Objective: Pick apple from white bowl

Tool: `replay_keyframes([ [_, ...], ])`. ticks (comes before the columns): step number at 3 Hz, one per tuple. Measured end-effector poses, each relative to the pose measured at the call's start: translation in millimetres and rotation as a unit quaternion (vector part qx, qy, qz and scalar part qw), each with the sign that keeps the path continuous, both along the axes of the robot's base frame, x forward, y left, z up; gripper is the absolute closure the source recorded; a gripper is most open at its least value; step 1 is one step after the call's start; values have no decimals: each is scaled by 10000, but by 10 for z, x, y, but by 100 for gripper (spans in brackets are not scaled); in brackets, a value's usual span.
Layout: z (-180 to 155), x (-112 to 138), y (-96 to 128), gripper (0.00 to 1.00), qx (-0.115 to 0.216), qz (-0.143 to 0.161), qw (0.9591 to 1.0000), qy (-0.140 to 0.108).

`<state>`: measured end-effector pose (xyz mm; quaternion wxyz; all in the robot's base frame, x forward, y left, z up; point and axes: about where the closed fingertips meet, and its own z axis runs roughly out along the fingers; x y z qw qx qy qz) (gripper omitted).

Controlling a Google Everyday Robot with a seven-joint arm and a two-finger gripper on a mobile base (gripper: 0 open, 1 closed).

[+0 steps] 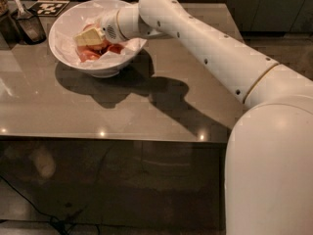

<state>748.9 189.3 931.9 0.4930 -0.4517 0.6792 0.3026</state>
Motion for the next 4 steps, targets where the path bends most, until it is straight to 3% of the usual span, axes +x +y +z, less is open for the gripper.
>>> replay_keyframes([
  [2, 0, 0, 1, 95, 0, 1, 10000, 0],
  [4, 148, -4, 80, 100, 84, 69, 9999, -42],
])
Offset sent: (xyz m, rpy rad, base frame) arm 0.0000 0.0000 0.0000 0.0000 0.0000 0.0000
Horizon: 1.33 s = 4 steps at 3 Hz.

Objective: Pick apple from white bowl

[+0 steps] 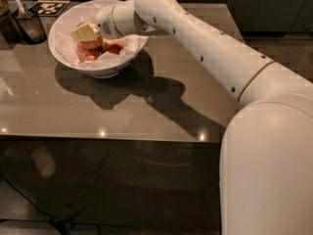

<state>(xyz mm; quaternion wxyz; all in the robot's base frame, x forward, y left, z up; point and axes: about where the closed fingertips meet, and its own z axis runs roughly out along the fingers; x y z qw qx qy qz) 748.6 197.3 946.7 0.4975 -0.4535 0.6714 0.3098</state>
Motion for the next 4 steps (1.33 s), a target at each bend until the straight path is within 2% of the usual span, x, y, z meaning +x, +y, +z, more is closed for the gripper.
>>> replay_keyframes([
  [1, 158, 15, 66, 100, 86, 61, 9999, 52],
  [3, 486, 87, 87, 100, 101, 102, 9999, 0],
  [4, 859, 100, -19, 100, 8, 103, 9999, 25],
])
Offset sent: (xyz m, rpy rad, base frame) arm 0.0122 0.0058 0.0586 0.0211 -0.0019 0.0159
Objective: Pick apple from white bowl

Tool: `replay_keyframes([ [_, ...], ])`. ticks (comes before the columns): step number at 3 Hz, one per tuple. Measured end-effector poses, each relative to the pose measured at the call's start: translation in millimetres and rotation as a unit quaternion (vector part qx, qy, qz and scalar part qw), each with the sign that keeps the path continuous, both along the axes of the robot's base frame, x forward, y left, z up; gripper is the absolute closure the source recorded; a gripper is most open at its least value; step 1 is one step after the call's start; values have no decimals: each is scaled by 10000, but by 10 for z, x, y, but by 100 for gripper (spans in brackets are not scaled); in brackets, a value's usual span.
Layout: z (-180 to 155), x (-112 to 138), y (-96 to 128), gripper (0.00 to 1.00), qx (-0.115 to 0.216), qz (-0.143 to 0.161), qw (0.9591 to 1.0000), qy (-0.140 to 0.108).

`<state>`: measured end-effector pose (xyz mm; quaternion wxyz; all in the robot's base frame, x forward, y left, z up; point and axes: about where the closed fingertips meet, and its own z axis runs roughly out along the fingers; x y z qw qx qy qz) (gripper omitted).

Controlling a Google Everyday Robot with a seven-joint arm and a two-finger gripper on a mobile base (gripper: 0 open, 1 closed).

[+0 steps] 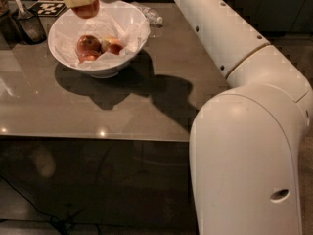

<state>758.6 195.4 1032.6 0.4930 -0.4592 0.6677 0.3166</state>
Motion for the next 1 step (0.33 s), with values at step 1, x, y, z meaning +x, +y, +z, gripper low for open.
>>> replay_keyframes([
  [1, 9, 0, -5, 100, -2, 3, 10000, -3],
])
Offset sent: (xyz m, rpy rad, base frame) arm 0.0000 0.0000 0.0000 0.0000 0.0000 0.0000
